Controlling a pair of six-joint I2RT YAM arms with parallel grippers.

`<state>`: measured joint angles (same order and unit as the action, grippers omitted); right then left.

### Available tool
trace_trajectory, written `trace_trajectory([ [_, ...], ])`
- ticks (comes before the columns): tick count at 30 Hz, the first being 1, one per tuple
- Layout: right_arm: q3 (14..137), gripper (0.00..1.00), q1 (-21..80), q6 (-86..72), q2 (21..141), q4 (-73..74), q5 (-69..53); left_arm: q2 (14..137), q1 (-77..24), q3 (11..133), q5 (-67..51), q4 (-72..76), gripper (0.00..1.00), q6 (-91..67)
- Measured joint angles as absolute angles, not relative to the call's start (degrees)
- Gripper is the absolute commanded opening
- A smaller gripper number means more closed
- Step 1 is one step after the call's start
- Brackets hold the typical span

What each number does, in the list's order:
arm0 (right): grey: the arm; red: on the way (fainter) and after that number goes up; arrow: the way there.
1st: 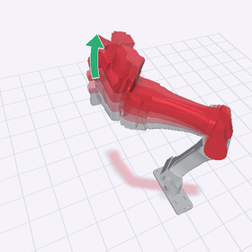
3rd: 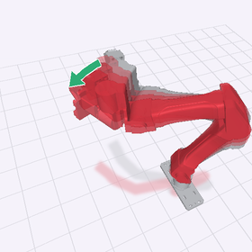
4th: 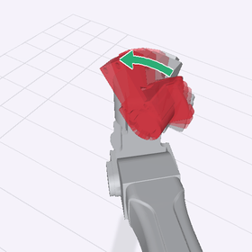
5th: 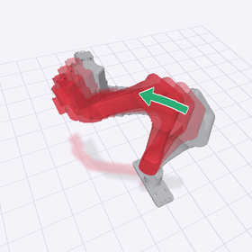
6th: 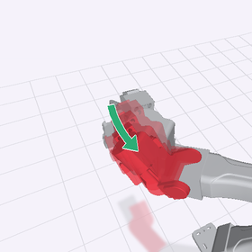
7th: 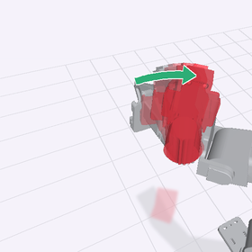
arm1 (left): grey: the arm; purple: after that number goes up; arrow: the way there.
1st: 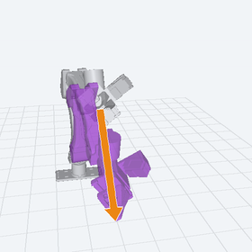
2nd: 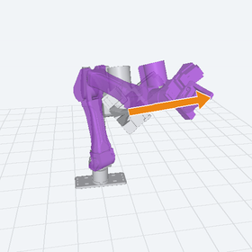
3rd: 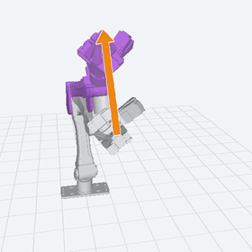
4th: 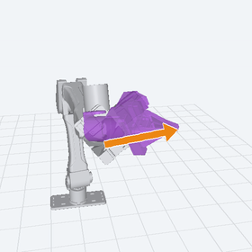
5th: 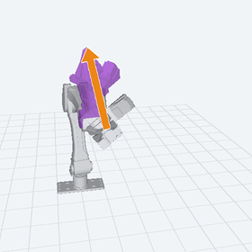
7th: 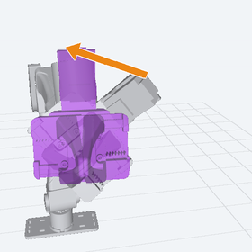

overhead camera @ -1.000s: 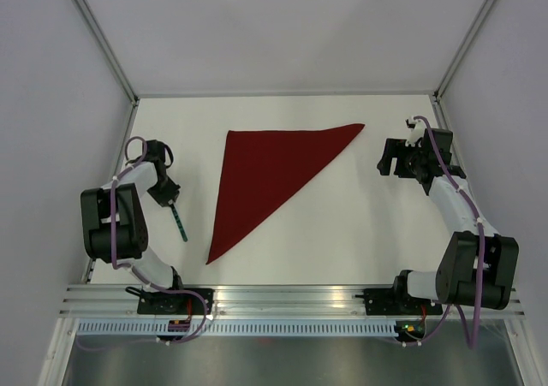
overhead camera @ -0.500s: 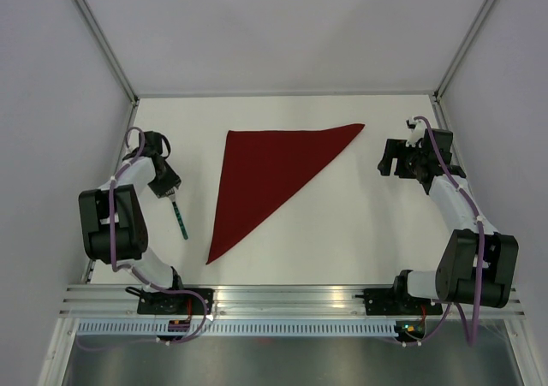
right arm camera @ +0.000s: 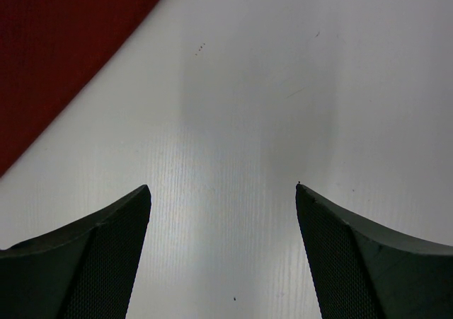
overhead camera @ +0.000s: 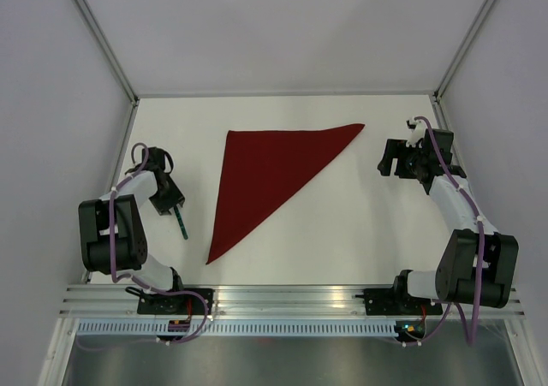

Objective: Fold the napkin, place the utensils inside, and roll it up
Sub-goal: Pick up the fork at the center of the board.

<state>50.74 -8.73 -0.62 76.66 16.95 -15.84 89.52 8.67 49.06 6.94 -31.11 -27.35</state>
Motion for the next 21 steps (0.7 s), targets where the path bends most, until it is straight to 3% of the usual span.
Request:
trace_trajectory([
  [8, 50.74, 0.88, -8.86, -0.62, 76.66, 17.21, -16.25, 89.52, 8.67, 48.56, 6.28, -30.20, 0.30, -26.68],
  [14, 50.74, 0.88, -8.88, -0.62, 76.66, 17.23, -16.29, 89.58, 8.67, 48.40, 5.63, -29.34, 0.02, -26.63],
  [21, 50.76, 0.88, -8.99, -0.62, 76.66, 17.23, -16.29, 90.76, 8.67, 51.29, 4.12, -31.55, 0.02, -25.43],
])
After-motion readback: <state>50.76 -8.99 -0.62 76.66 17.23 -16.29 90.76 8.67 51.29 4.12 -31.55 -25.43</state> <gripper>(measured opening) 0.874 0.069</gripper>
